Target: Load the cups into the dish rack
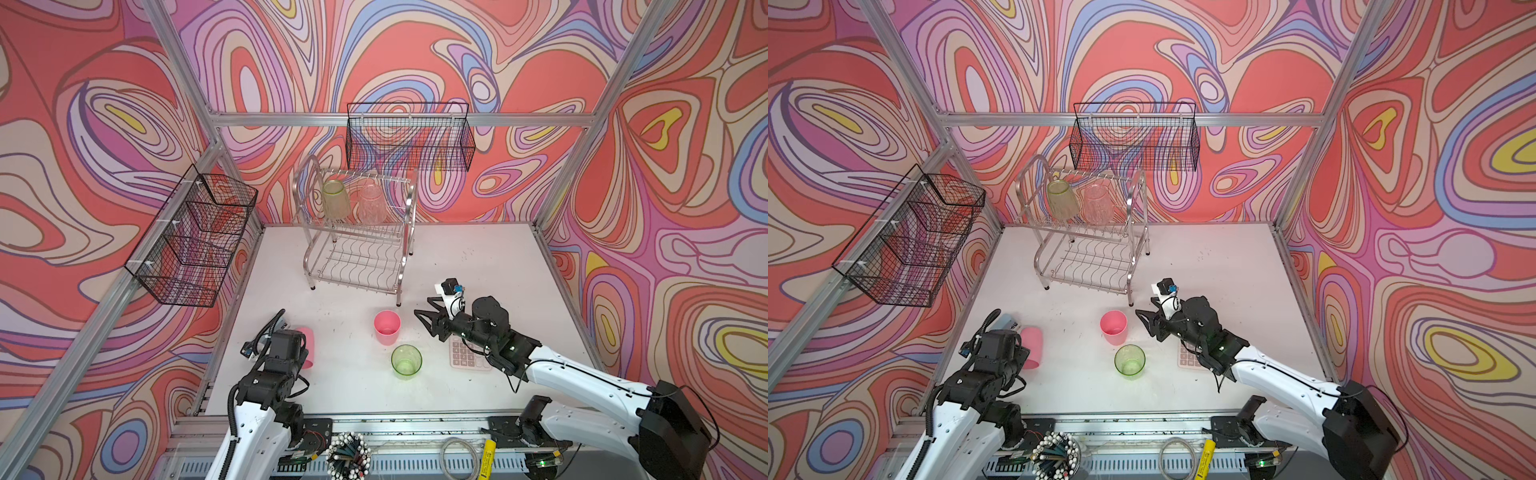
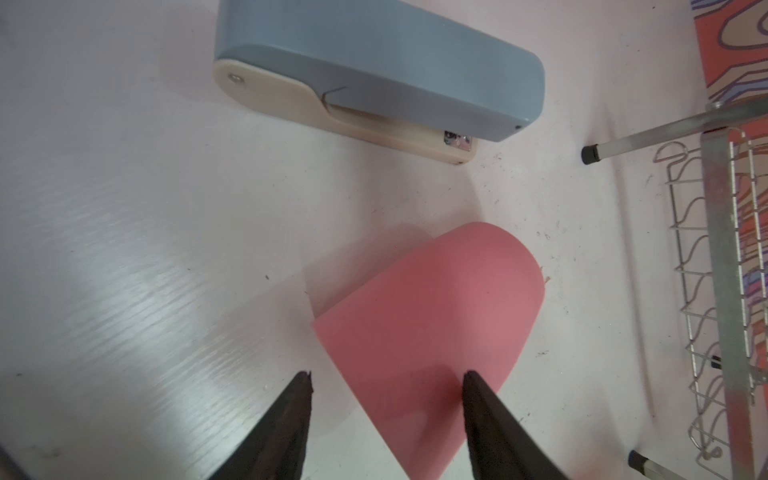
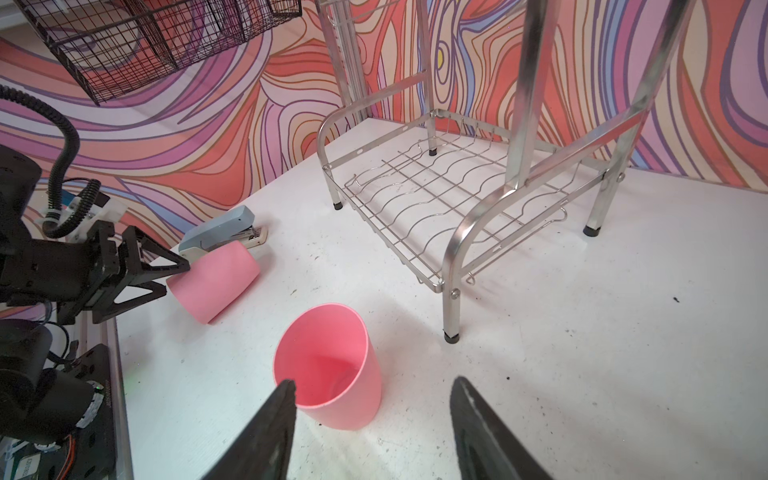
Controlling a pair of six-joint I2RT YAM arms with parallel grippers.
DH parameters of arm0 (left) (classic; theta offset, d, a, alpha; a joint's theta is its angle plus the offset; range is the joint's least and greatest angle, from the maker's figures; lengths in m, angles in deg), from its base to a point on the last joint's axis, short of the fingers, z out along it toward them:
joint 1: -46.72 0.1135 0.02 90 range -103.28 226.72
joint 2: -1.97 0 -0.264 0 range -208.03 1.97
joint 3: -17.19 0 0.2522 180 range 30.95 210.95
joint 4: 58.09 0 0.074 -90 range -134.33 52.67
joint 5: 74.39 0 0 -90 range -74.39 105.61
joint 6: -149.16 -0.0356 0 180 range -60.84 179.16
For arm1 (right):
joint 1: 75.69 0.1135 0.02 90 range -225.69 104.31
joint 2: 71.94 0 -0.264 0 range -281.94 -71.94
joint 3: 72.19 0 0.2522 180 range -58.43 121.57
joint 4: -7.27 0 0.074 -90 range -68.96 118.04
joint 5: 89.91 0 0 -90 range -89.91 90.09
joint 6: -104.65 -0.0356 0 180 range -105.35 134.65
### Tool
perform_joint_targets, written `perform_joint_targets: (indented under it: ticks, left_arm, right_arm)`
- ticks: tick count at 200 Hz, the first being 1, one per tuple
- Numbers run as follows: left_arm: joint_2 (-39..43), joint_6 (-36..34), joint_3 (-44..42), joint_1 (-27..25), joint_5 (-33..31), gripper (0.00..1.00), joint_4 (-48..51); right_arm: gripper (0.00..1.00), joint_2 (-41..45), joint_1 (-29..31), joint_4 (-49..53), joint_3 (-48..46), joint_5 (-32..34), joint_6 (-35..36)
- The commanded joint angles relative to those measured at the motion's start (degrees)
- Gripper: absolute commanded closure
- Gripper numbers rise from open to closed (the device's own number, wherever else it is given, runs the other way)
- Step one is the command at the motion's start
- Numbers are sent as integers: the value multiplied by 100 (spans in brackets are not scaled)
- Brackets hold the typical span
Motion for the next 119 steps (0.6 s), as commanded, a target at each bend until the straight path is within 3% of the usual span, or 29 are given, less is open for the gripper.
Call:
perform_joint_targets:
  ticks: [1, 42, 119]
  left_arm:
    - [224, -9, -283, 28, 268, 43, -705]
    - [564, 0, -551, 34, 444, 48, -1190]
    - [645, -306, -772, 30, 631, 67, -1740]
  right_arm:
    - [39, 76, 21, -47, -96, 33, 56]
    - [39, 56, 21, -59, -97, 32, 47]
    - [39, 41, 21, -57, -105, 65, 45]
